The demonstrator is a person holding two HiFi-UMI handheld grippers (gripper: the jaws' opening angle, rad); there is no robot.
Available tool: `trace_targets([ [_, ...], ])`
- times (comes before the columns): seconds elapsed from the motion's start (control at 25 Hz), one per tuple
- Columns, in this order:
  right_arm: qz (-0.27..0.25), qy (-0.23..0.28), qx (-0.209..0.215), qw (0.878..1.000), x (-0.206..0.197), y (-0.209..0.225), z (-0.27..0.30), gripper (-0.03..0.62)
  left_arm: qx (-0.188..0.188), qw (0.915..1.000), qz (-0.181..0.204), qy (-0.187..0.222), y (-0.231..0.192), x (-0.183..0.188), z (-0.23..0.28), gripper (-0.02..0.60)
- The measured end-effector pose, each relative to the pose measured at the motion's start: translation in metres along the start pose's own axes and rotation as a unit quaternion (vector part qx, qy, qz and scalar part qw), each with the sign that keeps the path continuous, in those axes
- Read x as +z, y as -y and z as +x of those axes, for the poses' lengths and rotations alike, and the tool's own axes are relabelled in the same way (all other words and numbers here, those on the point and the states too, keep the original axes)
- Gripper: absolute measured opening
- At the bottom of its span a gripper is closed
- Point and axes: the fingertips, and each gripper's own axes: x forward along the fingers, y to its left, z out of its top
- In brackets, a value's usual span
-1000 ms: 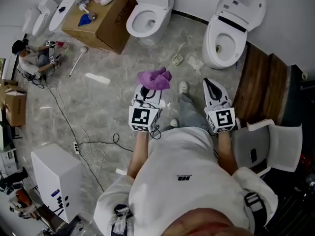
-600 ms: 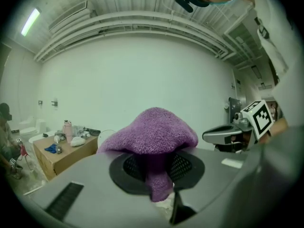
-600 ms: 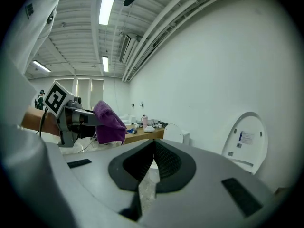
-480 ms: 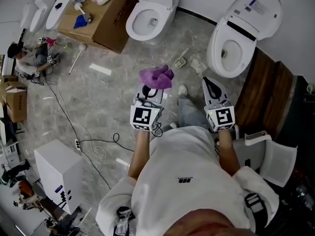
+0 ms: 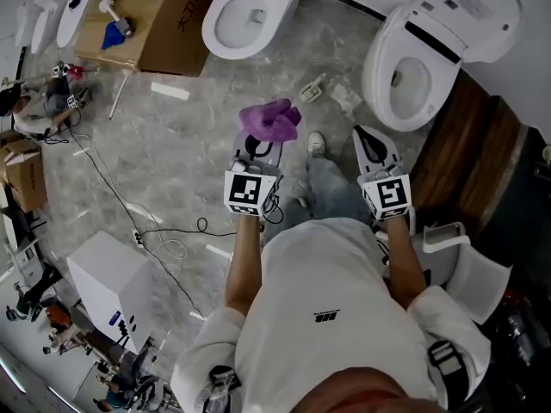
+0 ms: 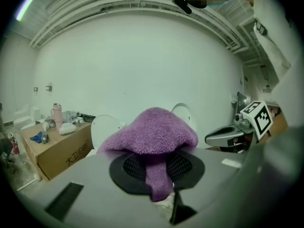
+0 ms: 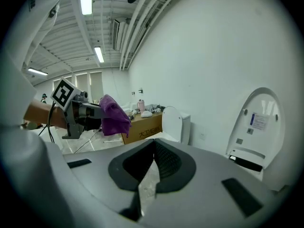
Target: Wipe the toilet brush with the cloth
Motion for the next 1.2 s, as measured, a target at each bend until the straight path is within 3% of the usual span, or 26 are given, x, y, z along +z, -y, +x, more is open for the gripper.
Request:
trace_targets([
  [0.24,0.006,-0.028,-0.008,1.000,-0.037,0.030,0.038,-0.005,-0.005,0.9997,-0.008,-0.020,-0.017,-0.030,0.049,0.069],
  [0.56,0.024,-0.064,-0.011,0.998,-0.115,0.040,0.092,-0.003,-0.017,0.9985,-0.024,-0.046,-0.041,-0.098,0.100,0.069],
  [0.8,0.023,-0.086,-0.005,0.996,-0.191,0.034,0.137,-0.003,-0.041,0.9973,-0.018,-0.059,-0.056,-0.172,0.130,0.069],
  [1.2,0.035,-0.088,-0.034,0.995,-0.319,0.030,0.187,-0.003,-0.097,0.9934,0.000,-0.060,-0.068,-0.300,0.172,0.069],
])
